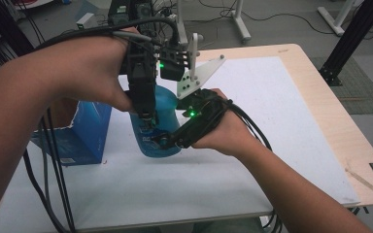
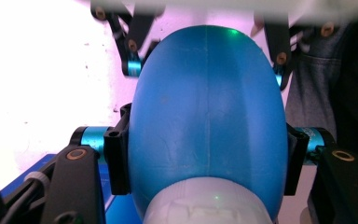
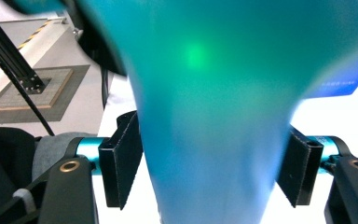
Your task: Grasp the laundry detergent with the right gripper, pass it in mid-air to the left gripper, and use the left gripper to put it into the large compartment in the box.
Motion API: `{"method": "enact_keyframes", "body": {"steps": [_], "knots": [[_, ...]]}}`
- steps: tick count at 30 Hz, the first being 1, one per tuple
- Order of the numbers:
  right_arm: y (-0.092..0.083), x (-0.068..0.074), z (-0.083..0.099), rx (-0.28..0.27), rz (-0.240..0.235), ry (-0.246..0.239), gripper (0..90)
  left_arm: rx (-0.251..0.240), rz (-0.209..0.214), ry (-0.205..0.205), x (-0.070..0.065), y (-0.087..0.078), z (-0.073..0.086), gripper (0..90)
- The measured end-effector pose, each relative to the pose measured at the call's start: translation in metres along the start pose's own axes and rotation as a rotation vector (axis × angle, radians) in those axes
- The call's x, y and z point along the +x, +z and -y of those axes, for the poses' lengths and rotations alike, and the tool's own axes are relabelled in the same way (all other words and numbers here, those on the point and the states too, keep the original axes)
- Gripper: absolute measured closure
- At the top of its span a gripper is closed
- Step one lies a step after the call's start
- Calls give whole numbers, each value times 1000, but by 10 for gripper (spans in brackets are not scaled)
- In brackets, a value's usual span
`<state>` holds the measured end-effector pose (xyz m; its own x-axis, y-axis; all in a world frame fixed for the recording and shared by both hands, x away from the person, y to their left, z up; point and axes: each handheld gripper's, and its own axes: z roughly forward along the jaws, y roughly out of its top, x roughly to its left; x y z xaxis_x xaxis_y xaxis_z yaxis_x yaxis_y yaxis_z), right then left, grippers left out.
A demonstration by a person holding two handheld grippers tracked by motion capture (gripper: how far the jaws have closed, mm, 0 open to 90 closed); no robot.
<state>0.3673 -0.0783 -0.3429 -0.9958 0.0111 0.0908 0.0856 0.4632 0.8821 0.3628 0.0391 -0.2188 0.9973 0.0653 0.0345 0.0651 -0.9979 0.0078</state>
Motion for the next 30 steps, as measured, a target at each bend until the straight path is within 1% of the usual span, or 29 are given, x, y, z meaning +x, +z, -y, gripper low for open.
{"method": "enact_keyframes", "body": {"steps": [2,3,4,5,6,8,9,10,11,12,13,14,15,16,17,18,19,20,21,23,24,25,27,28,29,30], "knots": [[-2,0,1,0,1,7,283,3,0,-2,0,0,0,383],[-6,0,3,2,8,13,259,8,4,-6,1,1,1,383],[-6,0,3,2,8,13,259,8,4,-6,1,1,1,383],[-7,1,3,2,9,19,238,10,4,-10,1,1,1,383],[-11,2,3,13,27,37,222,12,5,-12,1,1,2,383],[-15,2,4,22,36,49,208,11,9,-16,2,1,3,383],[-19,4,4,25,45,58,208,14,11,-9,3,1,3,383],[-19,4,4,25,45,58,208,14,11,-9,3,1,3,383],[-25,4,5,34,56,69,192,8,15,-17,3,1,4,383],[-25,4,5,34,56,69,192,8,18,-17,4,1,5,383],[-28,4,5,38,64,80,159,9,20,-20,4,0,6,383],[-31,3,5,49,72,92,132,10,21,-21,5,0,7,383],[-38,3,6,73,86,102,132,10,21,-30,5,0,8,383],[-38,3,6,73,86,102,132,13,21,-31,6,-1,9,383],[-42,3,6,84,98,108,132,11,19,-36,7,-1,11,383],[-49,3,6,110,114,117,130,17,19,-43,7,-2,13,383],[-49,3,6,110,114,117,130,17,19,-43,7,-2,13,382],[-51,4,5,120,126,115,124,19,19,-45,8,-2,14,382],[-56,4,3,170,145,125,112,20,21,-58,9,-3,17,383],[-56,4,3,170,145,125,112,20,21,-61,9,-4,18,383],[-58,4,3,186,151,128,77,22,20,-74,11,-7,22,383],[-63,2,0,268,171,151,15,20,16,-79,12,-9,24,382],[-67,3,-1,324,195,146,8,17,14,-99,13,-13,28,382],[-70,3,-2,347,195,148,8,16,11,-102,15,-16,30,382],[-72,3,-3,368,191,140,8,12,8,-111,16,-19,32,382],[-75,3,-4,397,190,144,8,9,6,-125,16,-22,35,382]]}}
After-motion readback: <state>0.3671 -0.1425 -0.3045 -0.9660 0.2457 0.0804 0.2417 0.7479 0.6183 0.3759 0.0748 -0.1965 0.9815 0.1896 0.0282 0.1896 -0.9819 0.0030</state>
